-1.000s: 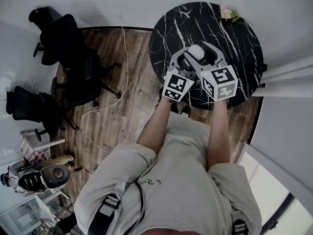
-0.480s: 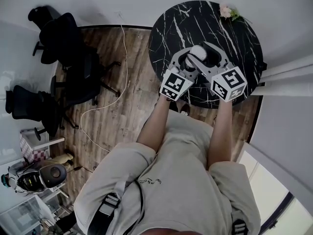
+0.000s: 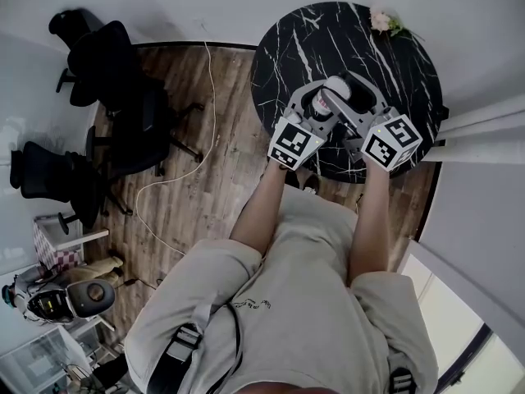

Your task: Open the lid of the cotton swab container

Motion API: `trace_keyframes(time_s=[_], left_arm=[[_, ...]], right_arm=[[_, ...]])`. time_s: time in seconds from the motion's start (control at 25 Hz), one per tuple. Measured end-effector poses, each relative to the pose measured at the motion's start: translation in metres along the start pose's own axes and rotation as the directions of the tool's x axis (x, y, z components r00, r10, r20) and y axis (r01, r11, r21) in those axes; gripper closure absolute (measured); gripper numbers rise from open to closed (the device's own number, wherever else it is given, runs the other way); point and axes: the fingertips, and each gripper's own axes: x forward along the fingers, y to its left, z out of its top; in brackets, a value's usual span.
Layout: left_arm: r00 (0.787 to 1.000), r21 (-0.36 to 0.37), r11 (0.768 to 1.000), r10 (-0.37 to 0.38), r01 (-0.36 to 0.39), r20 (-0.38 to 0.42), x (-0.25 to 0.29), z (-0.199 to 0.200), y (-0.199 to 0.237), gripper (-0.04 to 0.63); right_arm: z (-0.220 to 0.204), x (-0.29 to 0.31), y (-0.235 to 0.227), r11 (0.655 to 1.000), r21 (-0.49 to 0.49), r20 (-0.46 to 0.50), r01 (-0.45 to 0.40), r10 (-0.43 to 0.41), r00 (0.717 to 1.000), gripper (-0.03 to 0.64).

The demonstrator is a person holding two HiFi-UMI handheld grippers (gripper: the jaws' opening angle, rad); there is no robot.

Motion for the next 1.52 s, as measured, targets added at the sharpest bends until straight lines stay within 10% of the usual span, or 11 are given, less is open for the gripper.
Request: trace_keyframes(time_s=[0.24,0.48,0.88,1.52], left_arm=[[0.999,0.017,0.999,-0.042,0.042,-0.003,0.002,0.002,-0.006,0.337],[0.992,0.014,0.993,-0.116,0.117,-0.054,0.005,-0.002,-0.013,0.334],[0.891,-0.065,0.904,-0.428,0.423,-0.152,-0.004,-0.017,-0.054,0.335],[0.951,-0.039,0.956,-0.292,0.289,-0.102,0.007,-0.014,-0.031,0.342]], right_arm=[[0.004,-0.008,-0.004,0.995,0.082,0.060,-0.055,0.050,0.997,0.328],[-0.001,-0.004,0.017,0.963,-0.254,-0.122,-0.089,0.060,0.991,0.328],[-0.018,-0.023,0.045,0.874,-0.343,-0.317,-0.345,0.238,0.918,0.327],[-0.016,-0.003,0.034,0.922,-0.317,-0.266,-0.222,0.138,0.954,0.327]])
